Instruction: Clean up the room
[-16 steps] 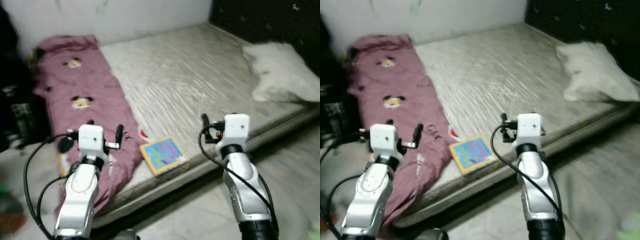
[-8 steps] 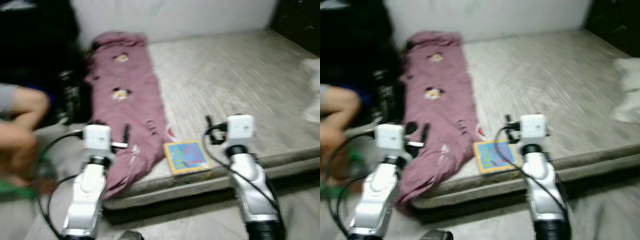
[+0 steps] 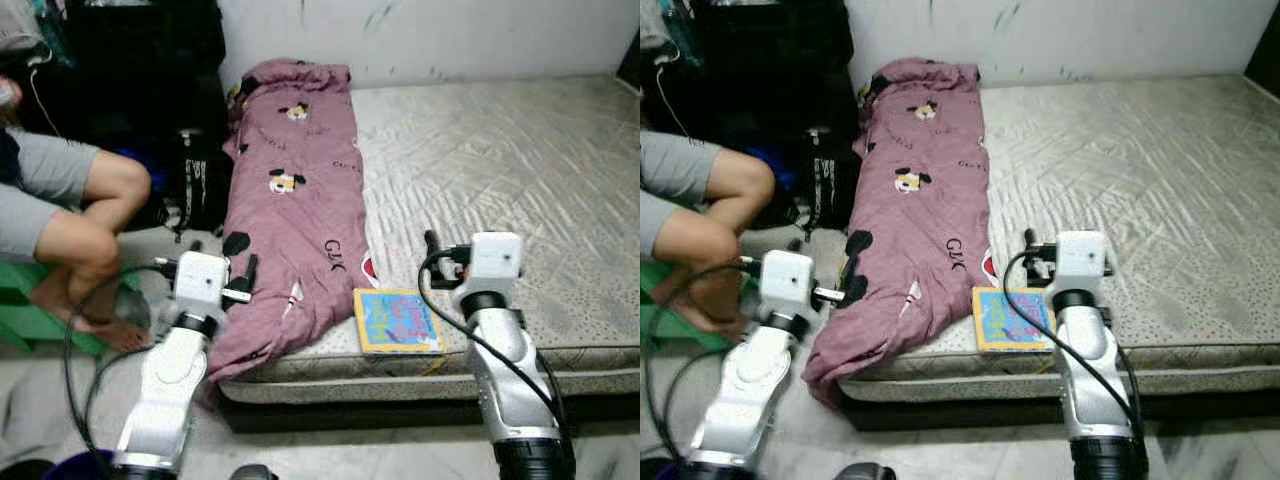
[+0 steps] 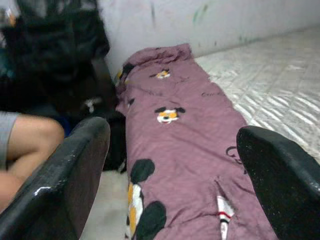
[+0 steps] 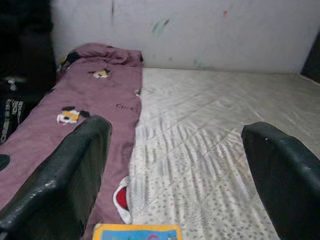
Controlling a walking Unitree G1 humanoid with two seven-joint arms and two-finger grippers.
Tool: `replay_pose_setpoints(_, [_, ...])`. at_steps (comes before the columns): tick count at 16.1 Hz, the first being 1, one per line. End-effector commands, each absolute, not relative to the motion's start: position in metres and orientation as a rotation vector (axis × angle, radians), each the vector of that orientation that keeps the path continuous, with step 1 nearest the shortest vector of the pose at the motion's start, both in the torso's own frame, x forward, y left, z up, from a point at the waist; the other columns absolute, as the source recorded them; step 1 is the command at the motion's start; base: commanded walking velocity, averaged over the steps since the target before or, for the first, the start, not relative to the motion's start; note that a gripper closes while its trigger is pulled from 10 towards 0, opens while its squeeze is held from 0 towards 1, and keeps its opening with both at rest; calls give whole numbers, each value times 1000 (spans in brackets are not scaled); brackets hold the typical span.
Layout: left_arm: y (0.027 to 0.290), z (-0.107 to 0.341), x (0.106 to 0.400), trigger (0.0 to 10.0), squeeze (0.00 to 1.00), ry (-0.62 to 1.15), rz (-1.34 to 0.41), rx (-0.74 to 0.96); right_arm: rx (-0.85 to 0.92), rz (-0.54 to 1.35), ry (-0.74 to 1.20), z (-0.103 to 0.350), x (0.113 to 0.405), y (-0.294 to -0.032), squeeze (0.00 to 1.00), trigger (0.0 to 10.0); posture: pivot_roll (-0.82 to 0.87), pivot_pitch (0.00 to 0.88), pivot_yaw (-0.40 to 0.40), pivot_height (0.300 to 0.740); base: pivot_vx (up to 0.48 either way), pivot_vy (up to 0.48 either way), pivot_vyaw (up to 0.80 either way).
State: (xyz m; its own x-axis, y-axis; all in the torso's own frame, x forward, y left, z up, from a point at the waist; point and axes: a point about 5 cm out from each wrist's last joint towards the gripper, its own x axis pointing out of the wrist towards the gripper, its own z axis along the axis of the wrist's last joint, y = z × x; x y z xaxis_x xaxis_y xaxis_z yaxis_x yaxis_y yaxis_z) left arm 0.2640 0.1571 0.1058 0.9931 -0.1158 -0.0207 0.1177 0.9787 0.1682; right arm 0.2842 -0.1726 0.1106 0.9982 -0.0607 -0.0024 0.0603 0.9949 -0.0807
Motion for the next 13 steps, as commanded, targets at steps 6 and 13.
replay_pose_setpoints(6, [151, 154, 258, 10000, 0, -347, -282, 592, -64, -14, -31, 115, 296, -159, 0, 10000, 61, 0, 5, 740, 0, 0, 0])
replay_pose_setpoints(13, [174, 120, 272, 10000, 0, -148, 4, -71, -35, -10, -63, 119, 313, -154, 0, 10000, 54, 0, 12, 740, 0, 0, 0])
